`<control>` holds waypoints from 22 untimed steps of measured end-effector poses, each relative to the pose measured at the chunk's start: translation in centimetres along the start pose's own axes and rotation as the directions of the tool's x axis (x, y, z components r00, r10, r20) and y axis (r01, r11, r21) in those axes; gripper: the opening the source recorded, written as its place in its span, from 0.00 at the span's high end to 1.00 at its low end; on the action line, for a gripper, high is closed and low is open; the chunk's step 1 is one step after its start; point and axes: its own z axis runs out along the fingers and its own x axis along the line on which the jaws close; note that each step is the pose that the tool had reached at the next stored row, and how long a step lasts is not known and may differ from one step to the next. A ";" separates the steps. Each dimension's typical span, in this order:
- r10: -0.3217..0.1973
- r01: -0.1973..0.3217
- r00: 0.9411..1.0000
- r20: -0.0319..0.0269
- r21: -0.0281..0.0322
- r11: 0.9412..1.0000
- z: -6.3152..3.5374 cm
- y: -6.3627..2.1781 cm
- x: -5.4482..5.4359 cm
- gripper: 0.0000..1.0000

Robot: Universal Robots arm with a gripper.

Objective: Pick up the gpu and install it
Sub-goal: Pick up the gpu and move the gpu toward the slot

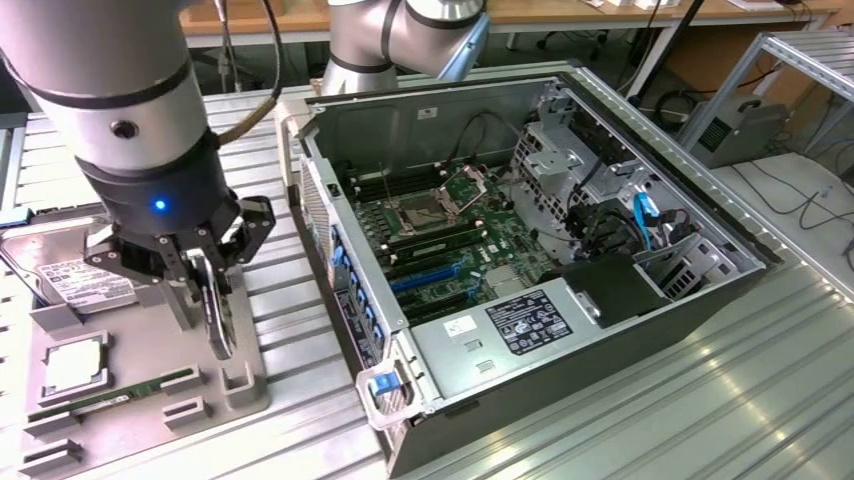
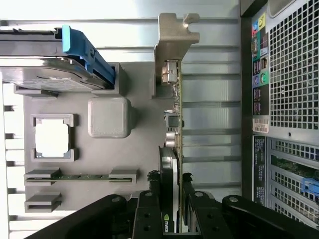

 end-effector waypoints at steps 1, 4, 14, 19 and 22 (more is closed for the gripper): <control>0.000 0.000 1.000 0.000 0.000 1.000 -0.49 0.01 0.0 0.73; 0.000 0.000 1.000 0.000 0.000 1.000 -1.88 0.07 0.0 0.73; 0.000 0.000 1.000 0.000 0.000 1.000 -6.77 0.25 -0.2 0.73; 0.000 0.000 1.000 0.000 0.000 1.000 -9.66 0.35 -0.2 0.73; 0.000 0.000 1.000 0.000 0.000 1.000 -11.15 0.41 -0.3 0.73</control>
